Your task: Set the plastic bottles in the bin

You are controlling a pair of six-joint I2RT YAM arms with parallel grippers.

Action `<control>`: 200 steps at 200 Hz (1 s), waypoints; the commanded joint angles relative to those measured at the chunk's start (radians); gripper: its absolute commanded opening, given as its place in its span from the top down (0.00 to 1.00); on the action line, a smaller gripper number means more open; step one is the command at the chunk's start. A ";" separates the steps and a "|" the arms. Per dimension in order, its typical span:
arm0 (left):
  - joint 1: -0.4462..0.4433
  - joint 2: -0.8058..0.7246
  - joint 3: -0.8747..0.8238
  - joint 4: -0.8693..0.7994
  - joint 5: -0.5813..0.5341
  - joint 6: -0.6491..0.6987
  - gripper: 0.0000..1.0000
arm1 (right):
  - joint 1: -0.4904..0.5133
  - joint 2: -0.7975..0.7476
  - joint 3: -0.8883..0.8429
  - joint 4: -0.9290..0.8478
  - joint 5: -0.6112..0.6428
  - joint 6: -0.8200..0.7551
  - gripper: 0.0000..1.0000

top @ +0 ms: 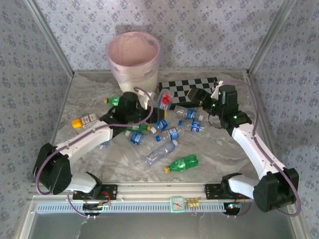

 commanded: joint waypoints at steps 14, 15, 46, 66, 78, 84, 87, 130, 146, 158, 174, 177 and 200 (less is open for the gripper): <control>0.111 0.000 0.233 -0.151 -0.073 0.126 0.47 | 0.003 -0.007 -0.056 -0.016 0.016 0.020 0.01; 0.114 0.001 0.238 -0.154 -0.075 0.127 0.47 | 0.004 -0.007 -0.057 -0.017 0.016 0.020 0.01; 0.216 0.098 0.476 -0.228 -0.090 0.173 0.48 | 0.026 -0.004 -0.083 -0.009 0.040 0.027 0.00; 0.275 0.191 0.637 -0.268 -0.092 0.190 0.48 | 0.040 0.000 -0.092 -0.011 0.060 0.025 0.00; 0.311 0.251 0.728 -0.296 -0.094 0.190 0.49 | 0.043 0.002 -0.096 -0.012 0.063 0.023 0.00; 0.325 0.280 0.774 -0.310 -0.094 0.191 0.49 | 0.045 0.003 -0.094 -0.014 0.060 0.023 0.00; 0.332 0.295 0.796 -0.318 -0.095 0.192 0.49 | 0.046 0.004 -0.095 -0.015 0.061 0.023 0.00; 0.395 0.543 1.170 -0.504 -0.148 0.249 0.49 | 0.047 0.014 -0.097 -0.033 0.059 0.005 0.00; 0.401 0.663 1.353 -0.641 -0.171 0.285 0.49 | 0.048 0.015 -0.094 -0.042 0.060 0.000 0.00; 0.403 0.759 1.503 -0.748 -0.177 0.304 0.49 | 0.046 0.016 -0.090 -0.054 0.063 -0.008 0.00; 0.404 0.865 1.662 -0.850 -0.182 0.315 0.49 | 0.045 0.015 -0.084 -0.071 0.068 -0.016 0.00; 0.403 0.881 1.686 -0.863 -0.182 0.316 0.48 | 0.044 0.015 -0.083 -0.073 0.070 -0.017 0.00; 0.404 0.933 1.716 -0.883 -0.197 0.316 0.48 | 0.045 0.015 -0.083 -0.078 0.071 -0.019 0.00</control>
